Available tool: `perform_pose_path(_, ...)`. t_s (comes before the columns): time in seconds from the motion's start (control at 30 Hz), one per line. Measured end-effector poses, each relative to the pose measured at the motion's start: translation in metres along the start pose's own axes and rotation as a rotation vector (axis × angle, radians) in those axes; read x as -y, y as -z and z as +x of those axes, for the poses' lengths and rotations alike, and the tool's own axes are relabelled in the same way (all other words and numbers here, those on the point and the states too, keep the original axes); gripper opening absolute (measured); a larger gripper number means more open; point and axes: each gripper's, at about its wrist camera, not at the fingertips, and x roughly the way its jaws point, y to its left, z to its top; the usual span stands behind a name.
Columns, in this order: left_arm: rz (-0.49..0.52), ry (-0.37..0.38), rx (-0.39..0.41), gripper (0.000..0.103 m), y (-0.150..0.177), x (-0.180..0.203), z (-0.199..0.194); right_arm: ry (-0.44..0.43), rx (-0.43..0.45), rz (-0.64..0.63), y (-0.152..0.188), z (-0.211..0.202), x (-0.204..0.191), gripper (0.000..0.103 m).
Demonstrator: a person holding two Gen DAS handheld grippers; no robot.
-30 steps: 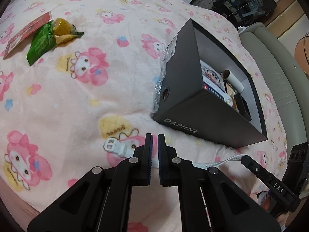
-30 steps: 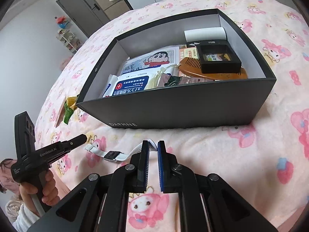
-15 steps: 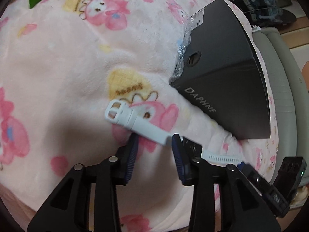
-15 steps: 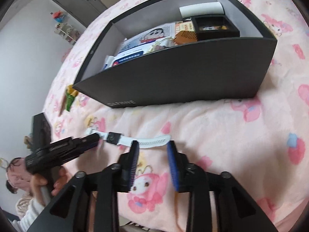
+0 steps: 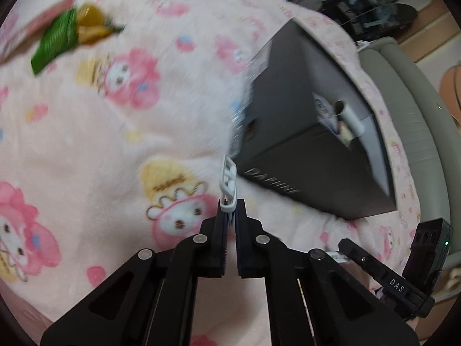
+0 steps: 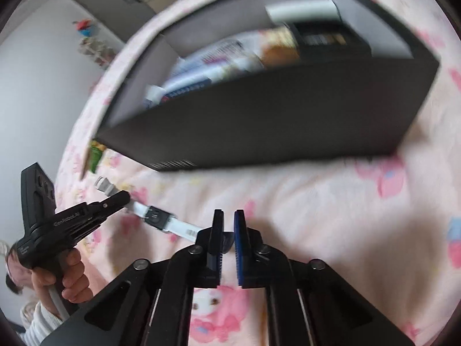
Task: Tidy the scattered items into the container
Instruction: 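Grasp the buckle end of the white watch strap with the left tool, then lift the watch with the left tool and carry it over the box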
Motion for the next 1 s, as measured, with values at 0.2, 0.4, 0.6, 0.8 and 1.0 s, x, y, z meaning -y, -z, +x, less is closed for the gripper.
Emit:
perform_pose_path(0.2, 0.098, 0.066, 0.038, 0.002, -0.006, 0.04, -0.031, -0.027, 0.095, -0.072, -0.011, -0.042, -0.023, 0.003)
perform_pose_path(0.4, 0.136, 0.026, 0.036, 0.002, -0.007, 0.05, -0.033, 0.011, 0.001, -0.054, -0.001, -0.021, -0.016, 0.003)
perform_pose_path(0.6, 0.086, 0.011, 0.016, 0.002, 0.0, 0.027, -0.03, 0.049, -0.092, -0.037, 0.01, 0.0, -0.01, 0.006)
perform_pose_path(0.8, 0.032, -0.025, -0.023, 0.002, 0.004, 0.0, -0.022, 0.059, -0.168, 0.019, 0.02, 0.013, 0.003, 0.011)
perform_pose_path(1.0, 0.021, -0.034, -0.051, 0.002, 0.008, -0.007, -0.01, -0.09, -0.182, 0.147, 0.026, 0.013, 0.023, 0.041)
